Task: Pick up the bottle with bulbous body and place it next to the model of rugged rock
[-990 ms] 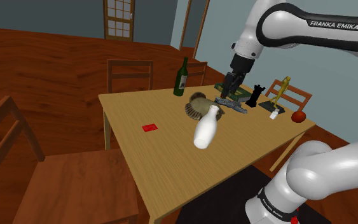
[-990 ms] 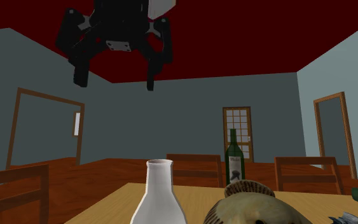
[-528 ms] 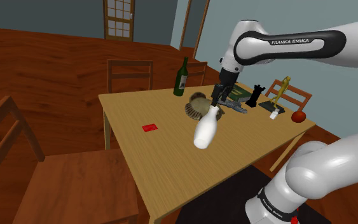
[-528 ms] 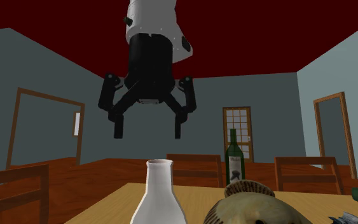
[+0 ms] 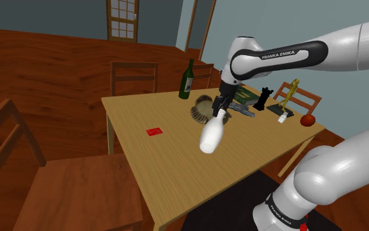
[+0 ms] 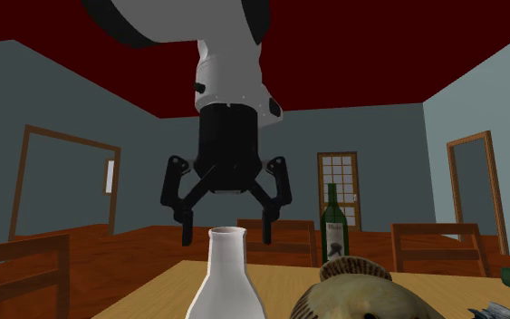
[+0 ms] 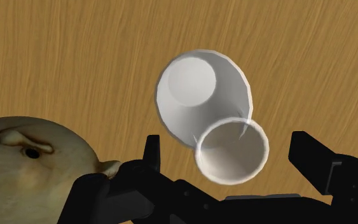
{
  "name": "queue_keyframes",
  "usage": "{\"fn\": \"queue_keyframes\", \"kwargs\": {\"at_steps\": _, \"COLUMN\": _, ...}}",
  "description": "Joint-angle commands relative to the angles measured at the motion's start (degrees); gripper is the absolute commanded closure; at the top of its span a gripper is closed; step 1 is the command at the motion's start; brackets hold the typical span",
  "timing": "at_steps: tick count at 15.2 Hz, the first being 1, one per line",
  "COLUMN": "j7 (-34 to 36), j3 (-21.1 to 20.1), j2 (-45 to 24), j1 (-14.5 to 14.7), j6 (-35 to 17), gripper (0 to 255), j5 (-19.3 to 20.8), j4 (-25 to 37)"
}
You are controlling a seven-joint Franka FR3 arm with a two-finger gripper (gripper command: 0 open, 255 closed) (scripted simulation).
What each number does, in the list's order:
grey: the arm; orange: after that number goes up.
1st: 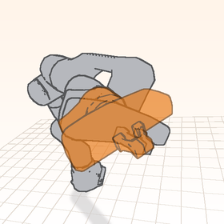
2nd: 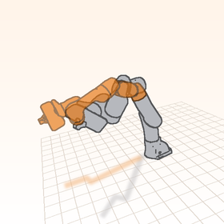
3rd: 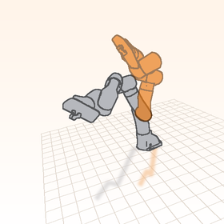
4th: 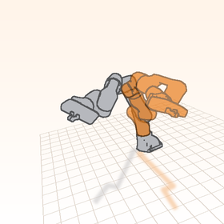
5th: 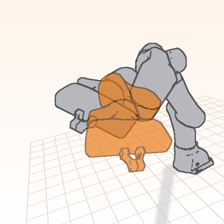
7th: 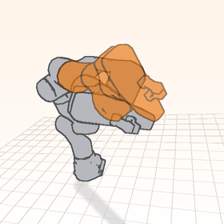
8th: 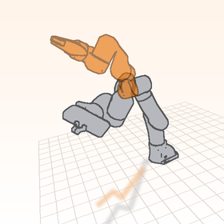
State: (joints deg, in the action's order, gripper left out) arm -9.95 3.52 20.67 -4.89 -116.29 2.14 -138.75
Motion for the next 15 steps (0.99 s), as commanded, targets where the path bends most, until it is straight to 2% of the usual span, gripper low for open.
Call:
{"fn": "queue_keyframes", "kwargs": {"at_steps": 1, "j7": 0.0, "j3": 0.1, "j2": -0.7, "j1": 0.0, "j6": -1.8, "gripper": 0, "j5": 0.0, "j4": -1.1}}
{"fn": "queue_keyframes", "kwargs": {"at_steps": 2, "j7": 0.0, "j3": 0.1, "j2": -1.1, "j1": 0.0, "j6": -3.1, "gripper": 0, "j5": 0.0, "j4": -1.9}}
{"fn": "queue_keyframes", "kwargs": {"at_steps": 10, "j7": 0.0, "j3": 0.1, "j2": -1.1, "j1": 0.0, "j6": -3.1, "gripper": 0, "j5": 0.0, "j4": -1.9}}
{"fn": "queue_keyframes", "kwargs": {"at_steps": 11, "j7": 0.0, "j3": 0.1, "j2": -1.1, "j1": 0.0, "j6": -3.1, "gripper": 255, "j5": 0.0, "j4": -1.9}}
{"fn": "queue_keyframes", "kwargs": {"at_steps": 15, "j7": 0.0, "j3": 0.1, "j2": -1.1, "j1": 0.0, "j6": -3.1, "gripper": 255, "j5": 0.0, "j4": -1.9}}
